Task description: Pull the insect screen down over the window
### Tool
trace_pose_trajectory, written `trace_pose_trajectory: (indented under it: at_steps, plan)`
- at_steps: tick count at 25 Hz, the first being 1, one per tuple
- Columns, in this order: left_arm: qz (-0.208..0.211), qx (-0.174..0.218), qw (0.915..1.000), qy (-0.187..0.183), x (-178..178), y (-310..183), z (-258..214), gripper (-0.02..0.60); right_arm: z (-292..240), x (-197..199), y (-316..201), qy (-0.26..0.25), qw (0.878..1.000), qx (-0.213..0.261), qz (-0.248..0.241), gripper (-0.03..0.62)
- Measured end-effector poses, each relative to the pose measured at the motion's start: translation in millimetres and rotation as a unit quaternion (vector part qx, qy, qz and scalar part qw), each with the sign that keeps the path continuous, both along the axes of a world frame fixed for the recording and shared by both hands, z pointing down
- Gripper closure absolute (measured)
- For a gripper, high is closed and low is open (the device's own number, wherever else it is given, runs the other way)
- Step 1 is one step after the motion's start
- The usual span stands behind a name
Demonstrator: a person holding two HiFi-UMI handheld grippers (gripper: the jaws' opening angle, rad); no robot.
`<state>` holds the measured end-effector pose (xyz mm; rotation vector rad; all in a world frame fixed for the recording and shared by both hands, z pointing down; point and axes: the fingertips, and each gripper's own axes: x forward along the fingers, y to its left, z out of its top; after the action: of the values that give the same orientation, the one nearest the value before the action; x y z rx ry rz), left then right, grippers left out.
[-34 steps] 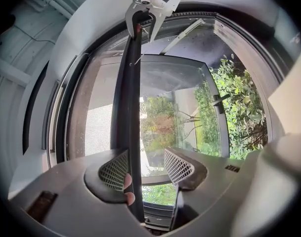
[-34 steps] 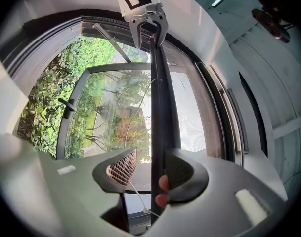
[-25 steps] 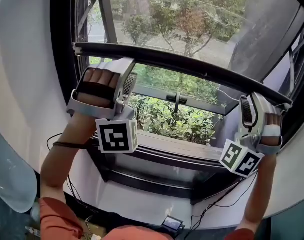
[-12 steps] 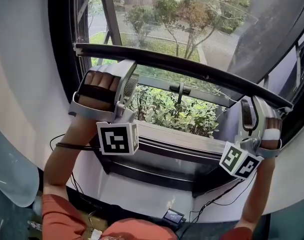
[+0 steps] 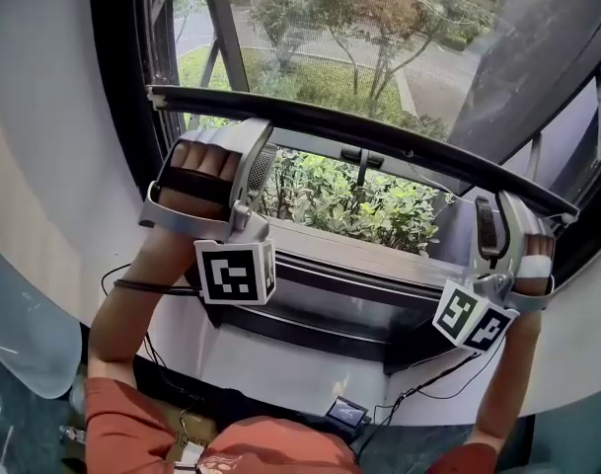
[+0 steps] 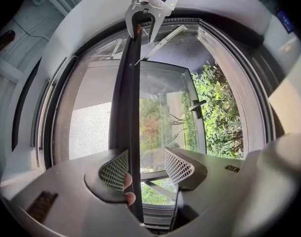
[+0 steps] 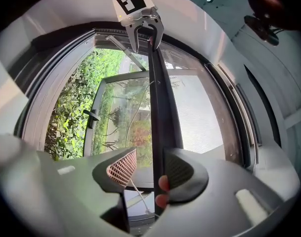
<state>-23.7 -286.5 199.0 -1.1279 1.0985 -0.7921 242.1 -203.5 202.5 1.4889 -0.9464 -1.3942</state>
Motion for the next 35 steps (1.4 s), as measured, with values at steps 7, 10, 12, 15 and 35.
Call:
trace_pose_trajectory:
  at_steps: [7,10,12,15,35]
  plan:
    - [0.011,-0.022,0.9997,0.003,0,1,7,0.367,6,-2,1,-0.008,0.999,-0.031,-0.006,0.413]
    - [0.014,-0.037,0.9992,0.002,0,-1,15,0.367,10,-1,0,-0.002,0.999,-0.044,-0.002,0.413]
    - [0.014,-0.04,0.9991,0.003,0,-2,16,0.367,11,-1,0,-0.003,0.999,-0.048,-0.001,0.411]
    - [0.013,-0.044,0.9989,0.006,1,-1,16,0.367,10,-1,0,-0.006,0.999,-0.053,-0.001,0.411]
    - [0.014,-0.09,0.9958,-0.01,2,2,71,0.367,67,-1,3,-0.034,0.993,-0.109,-0.016,0.411]
